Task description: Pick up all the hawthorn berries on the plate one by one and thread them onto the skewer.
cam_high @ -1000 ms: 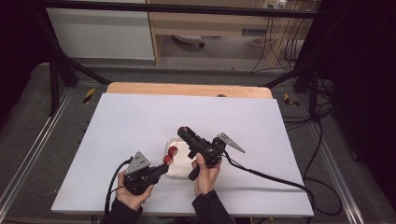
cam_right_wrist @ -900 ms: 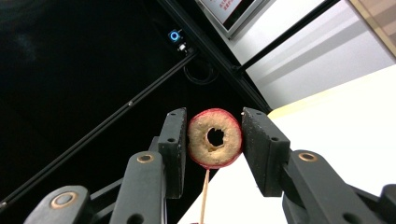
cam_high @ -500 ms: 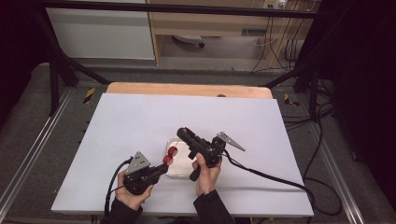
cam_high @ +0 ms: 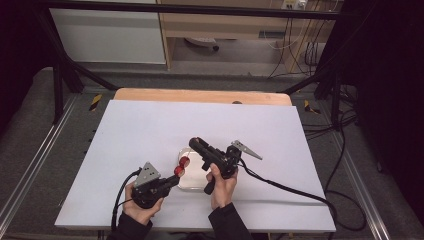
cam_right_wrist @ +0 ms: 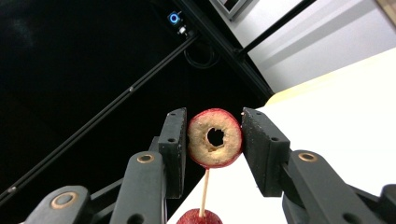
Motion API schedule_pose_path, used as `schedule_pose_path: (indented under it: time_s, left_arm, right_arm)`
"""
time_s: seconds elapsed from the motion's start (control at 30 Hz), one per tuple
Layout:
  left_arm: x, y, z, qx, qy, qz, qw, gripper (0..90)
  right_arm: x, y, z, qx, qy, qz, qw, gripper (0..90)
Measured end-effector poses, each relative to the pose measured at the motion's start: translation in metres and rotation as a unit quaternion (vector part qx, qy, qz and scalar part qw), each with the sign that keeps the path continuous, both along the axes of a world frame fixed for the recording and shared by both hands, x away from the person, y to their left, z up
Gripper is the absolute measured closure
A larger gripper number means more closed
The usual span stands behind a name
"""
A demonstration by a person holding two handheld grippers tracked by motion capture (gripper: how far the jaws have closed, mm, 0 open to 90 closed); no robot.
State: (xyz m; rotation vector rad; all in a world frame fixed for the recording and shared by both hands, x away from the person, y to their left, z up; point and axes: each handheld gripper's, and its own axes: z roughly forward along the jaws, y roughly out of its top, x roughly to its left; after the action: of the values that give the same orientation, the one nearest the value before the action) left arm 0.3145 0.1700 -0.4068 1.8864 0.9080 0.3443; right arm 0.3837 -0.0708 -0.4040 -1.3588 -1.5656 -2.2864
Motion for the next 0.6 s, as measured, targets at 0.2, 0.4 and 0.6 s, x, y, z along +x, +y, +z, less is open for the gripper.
schedule_pose_path:
  time_s: [0.2,0.4,0.6]
  left_arm:
    - [0.0005,0.0,-0.0011,-0.001,0.005,0.0,1.0,88.1]
    - [-0.0025,-0.0002,-0.0008,-0.012,-0.003,0.001,0.9999,88.2]
    - [-0.0058,-0.006,-0.0041,-0.024,0.016,0.001,0.9996,88.2]
  right_arm:
    - [0.0003,-0.0003,-0.0011,-0.015,-0.004,0.016,0.9997,62.3]
    - [0.0007,-0.0029,0.0026,-0.031,-0.007,0.022,0.9993,62.3]
    - [-0.0008,-0.0027,0.0017,-0.052,-0.019,0.022,0.9982,62.4]
